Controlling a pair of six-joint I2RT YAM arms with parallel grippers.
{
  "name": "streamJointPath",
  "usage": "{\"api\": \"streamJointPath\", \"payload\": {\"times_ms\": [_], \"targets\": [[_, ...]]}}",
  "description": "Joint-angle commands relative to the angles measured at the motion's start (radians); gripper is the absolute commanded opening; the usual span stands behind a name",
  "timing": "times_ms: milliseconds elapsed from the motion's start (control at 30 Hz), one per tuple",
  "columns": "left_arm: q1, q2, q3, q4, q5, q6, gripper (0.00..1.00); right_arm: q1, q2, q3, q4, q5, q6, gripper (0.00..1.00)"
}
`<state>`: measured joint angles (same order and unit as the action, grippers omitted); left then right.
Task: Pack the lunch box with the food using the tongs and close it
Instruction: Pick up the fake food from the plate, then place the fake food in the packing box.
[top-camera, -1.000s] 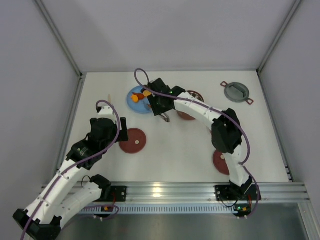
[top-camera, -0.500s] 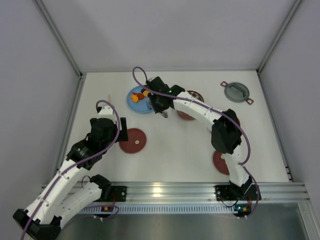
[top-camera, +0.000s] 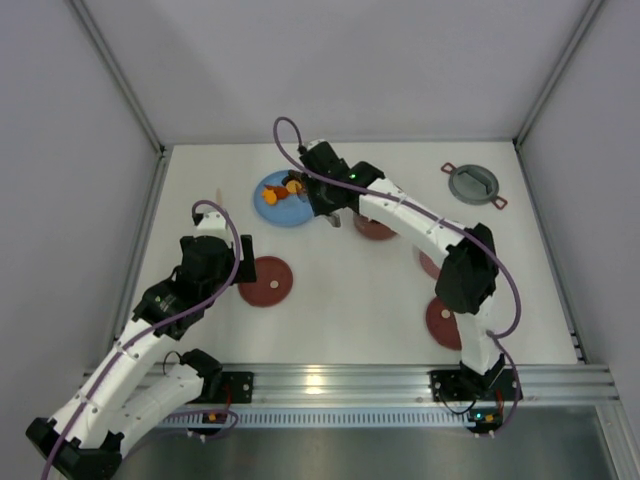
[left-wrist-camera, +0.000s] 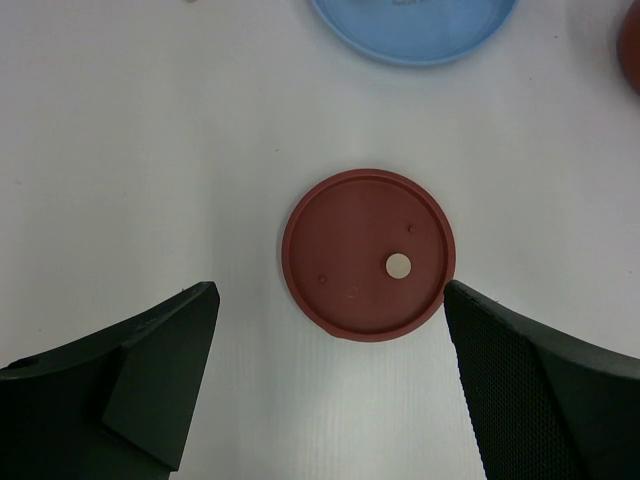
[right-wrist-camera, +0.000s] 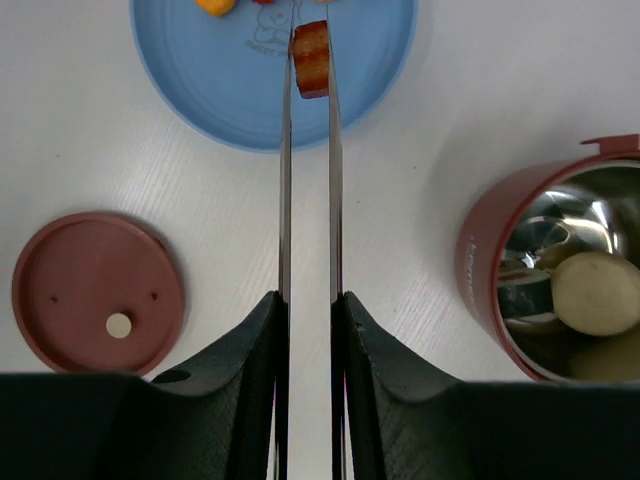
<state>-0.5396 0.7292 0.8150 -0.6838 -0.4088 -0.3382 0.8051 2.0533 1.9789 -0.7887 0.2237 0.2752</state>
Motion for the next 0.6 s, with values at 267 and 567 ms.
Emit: {"api": "streamJointPath", "payload": {"times_ms": [267,567], "targets": [[-0.005,-0.022,0.012,0.010,-0.002,0.008,0.99,-0.076,-0.689,-0.452,-0.006,0.166,0.197,0.13],[-0.005,-0.025,0.013,0.012,0.008,0.008,0.99,-0.152,-1.136,-0.805,-0.168,0.275,0.347,0.14]]}}
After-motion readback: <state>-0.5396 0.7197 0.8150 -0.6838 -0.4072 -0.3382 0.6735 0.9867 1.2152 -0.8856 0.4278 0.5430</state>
